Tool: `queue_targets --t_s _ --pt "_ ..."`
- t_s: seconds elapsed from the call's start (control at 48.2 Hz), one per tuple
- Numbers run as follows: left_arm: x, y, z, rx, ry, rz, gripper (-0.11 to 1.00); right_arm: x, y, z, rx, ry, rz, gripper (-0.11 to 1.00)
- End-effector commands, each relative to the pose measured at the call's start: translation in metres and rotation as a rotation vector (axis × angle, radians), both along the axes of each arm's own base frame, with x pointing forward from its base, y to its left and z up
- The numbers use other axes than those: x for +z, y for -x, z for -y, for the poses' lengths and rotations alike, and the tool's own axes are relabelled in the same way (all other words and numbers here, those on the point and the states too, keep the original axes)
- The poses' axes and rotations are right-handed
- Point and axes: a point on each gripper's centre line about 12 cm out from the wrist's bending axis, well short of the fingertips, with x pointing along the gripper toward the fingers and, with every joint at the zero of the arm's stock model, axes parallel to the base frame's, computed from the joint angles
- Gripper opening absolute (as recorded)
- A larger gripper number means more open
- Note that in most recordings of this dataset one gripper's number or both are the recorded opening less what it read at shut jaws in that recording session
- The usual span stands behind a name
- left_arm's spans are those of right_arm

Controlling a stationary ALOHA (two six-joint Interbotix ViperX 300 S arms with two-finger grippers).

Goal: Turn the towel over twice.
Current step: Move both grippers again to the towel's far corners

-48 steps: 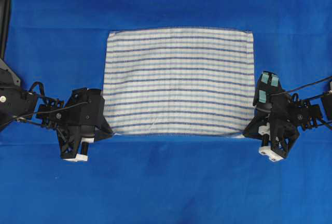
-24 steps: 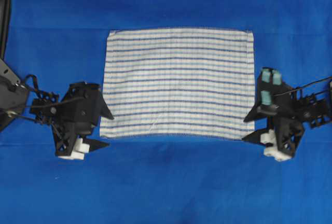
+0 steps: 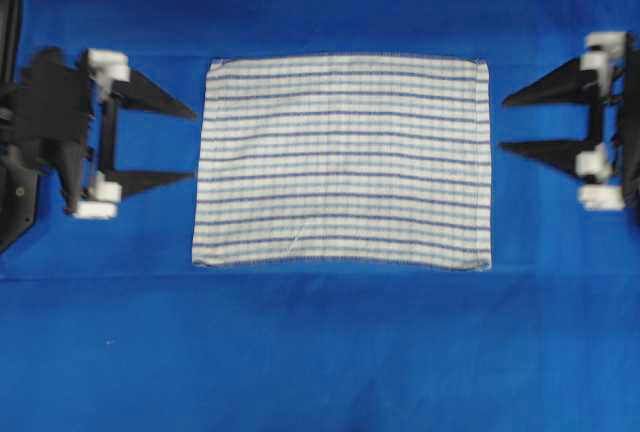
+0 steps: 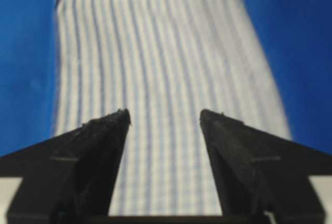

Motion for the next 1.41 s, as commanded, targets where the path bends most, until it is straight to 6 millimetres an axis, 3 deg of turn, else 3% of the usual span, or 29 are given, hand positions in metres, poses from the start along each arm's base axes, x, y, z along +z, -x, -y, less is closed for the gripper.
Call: queue_targets --t_s 0.0,0.249,0.498,0.664,0.933,1.182,1.389 --pt "0.01 0.013 -0.006 0.03 -0.008 0.096 0.77 0.006 0.007 0.007 -0.014 0.031 0.055 0.64" --pt "0.002 0.04 -0.009 0.068 0.014 0.172 0.77 -0.011 0.021 0.014 -0.025 0.012 0.122 0.64" --pt "-0.002 0.037 -0.01 0.072 0.015 0.157 0.77 -0.016 0.016 0.015 -0.031 -0.007 0.102 0.64" --pt "-0.008 0.024 -0.018 0.101 0.013 0.157 0.77 -0.018 0.011 0.027 -0.086 -0.03 0.078 0.64" --pt "-0.031 -0.007 -0.055 0.232 0.016 0.05 0.77 -0.039 -0.004 0.063 -0.235 -0.082 -0.034 0.64" --pt "-0.058 -0.028 -0.091 0.338 0.04 -0.073 0.77 -0.075 -0.017 0.098 -0.342 -0.129 -0.189 0.64" --pt "-0.094 -0.034 -0.118 0.414 0.071 -0.181 0.77 -0.109 -0.025 0.121 -0.395 -0.173 -0.316 0.64"
